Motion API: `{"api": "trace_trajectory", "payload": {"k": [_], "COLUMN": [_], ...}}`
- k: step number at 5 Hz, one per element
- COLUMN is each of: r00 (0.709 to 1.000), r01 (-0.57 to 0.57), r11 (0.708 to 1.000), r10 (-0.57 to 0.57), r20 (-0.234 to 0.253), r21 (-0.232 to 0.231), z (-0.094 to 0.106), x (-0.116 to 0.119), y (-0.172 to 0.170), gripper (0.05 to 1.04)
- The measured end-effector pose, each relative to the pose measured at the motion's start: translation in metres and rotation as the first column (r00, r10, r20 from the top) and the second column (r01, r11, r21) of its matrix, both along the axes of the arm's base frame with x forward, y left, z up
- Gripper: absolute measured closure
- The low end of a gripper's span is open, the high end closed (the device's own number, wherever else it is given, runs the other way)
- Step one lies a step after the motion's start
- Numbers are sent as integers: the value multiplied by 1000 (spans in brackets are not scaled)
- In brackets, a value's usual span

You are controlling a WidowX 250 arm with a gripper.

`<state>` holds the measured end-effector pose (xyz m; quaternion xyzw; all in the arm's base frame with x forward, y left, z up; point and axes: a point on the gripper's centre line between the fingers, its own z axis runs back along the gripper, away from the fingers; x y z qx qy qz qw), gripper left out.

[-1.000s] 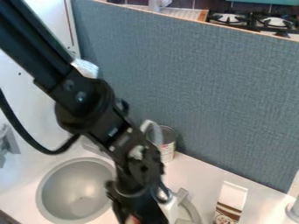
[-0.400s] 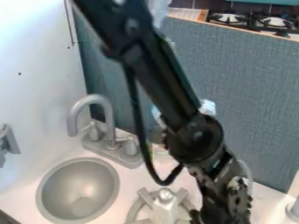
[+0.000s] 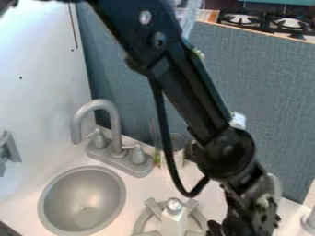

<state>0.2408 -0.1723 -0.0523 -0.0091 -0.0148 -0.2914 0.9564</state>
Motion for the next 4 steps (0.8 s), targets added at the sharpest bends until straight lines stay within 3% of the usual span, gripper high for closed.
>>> {"api": "trace_trajectory", "payload": {"k": [1, 3, 4], "r00": [999, 994, 993], "r01": [-52, -99, -93], "r11": [996, 993, 989], "r10": [52, 102, 101], "r20": [-11, -44, -63], "r21": [68, 65, 116], "z": [-1, 3, -1], "x": [1, -2, -2], "y": [5, 1, 7], "gripper": [499, 499, 499]}}
